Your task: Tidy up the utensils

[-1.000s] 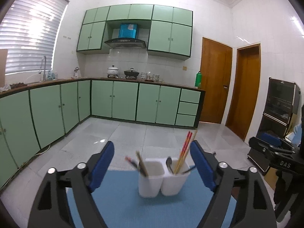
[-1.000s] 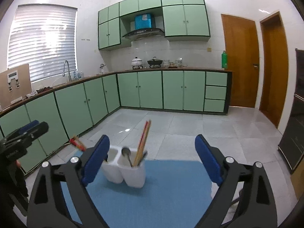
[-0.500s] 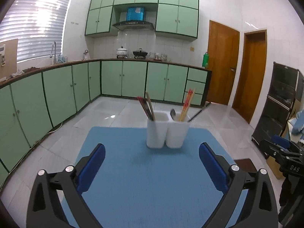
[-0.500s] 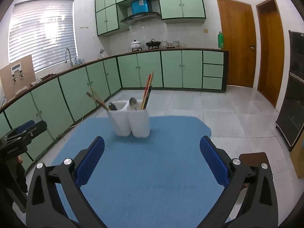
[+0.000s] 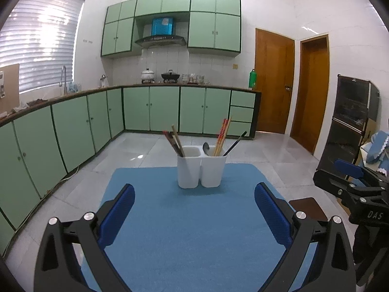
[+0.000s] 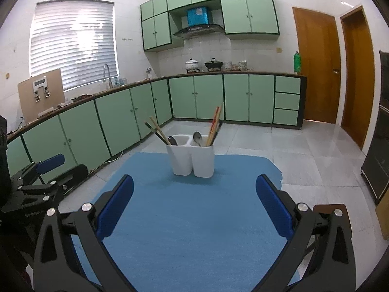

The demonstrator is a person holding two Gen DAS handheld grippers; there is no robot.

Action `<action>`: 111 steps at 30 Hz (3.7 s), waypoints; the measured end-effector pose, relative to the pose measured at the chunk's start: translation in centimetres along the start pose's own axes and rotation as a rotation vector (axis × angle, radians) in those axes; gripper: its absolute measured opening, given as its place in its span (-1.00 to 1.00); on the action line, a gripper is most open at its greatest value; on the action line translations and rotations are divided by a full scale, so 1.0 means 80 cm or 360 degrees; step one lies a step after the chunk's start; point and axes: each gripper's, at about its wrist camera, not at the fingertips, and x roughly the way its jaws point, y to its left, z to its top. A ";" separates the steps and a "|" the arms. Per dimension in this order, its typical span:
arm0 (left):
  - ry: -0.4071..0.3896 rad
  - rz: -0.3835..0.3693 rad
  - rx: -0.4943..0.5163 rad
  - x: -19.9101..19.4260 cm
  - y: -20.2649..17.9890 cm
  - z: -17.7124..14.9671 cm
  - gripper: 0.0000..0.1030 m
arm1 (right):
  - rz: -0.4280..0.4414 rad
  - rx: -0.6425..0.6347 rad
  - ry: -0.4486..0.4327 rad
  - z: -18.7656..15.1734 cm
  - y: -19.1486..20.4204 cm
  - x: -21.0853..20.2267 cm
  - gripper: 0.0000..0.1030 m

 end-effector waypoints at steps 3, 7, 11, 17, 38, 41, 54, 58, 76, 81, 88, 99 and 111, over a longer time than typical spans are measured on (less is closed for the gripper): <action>-0.0036 -0.0006 0.0010 -0.014 -0.006 0.001 0.88 | 0.0010 -0.0012 -0.0028 0.005 0.005 -0.013 0.89; -0.0077 -0.0018 0.0012 -0.030 -0.012 0.003 0.88 | 0.0030 -0.0019 -0.0051 0.010 0.011 -0.025 0.89; -0.0115 -0.0015 0.0018 -0.042 -0.013 0.008 0.88 | 0.0034 -0.0029 -0.0068 0.010 0.017 -0.035 0.89; -0.0143 -0.0011 0.0013 -0.055 -0.012 0.005 0.88 | 0.0043 -0.0047 -0.0088 0.010 0.024 -0.046 0.89; -0.0157 0.0007 -0.0001 -0.058 -0.009 0.002 0.88 | 0.0044 -0.0061 -0.0102 0.014 0.034 -0.044 0.89; -0.0157 0.0006 -0.0002 -0.059 -0.010 0.002 0.88 | 0.0044 -0.0057 -0.0096 0.015 0.034 -0.043 0.89; -0.0159 0.0009 -0.0002 -0.060 -0.011 0.002 0.88 | 0.0047 -0.0056 -0.0101 0.016 0.036 -0.044 0.89; -0.0158 0.0009 -0.0001 -0.060 -0.011 0.002 0.88 | 0.0049 -0.0050 -0.0101 0.014 0.035 -0.043 0.89; -0.0155 0.0012 0.0000 -0.061 -0.011 0.002 0.88 | 0.0049 -0.0048 -0.0102 0.012 0.036 -0.043 0.89; -0.0155 0.0010 -0.0001 -0.061 -0.011 0.003 0.88 | 0.0051 -0.0048 -0.0099 0.012 0.036 -0.044 0.89; -0.0155 0.0010 0.0000 -0.061 -0.011 0.003 0.88 | 0.0050 -0.0046 -0.0098 0.012 0.036 -0.044 0.89; -0.0154 0.0010 0.0001 -0.061 -0.011 0.003 0.88 | 0.0051 -0.0046 -0.0100 0.012 0.037 -0.043 0.89; -0.0151 0.0010 0.0003 -0.062 -0.011 0.004 0.88 | 0.0051 -0.0046 -0.0099 0.013 0.037 -0.044 0.89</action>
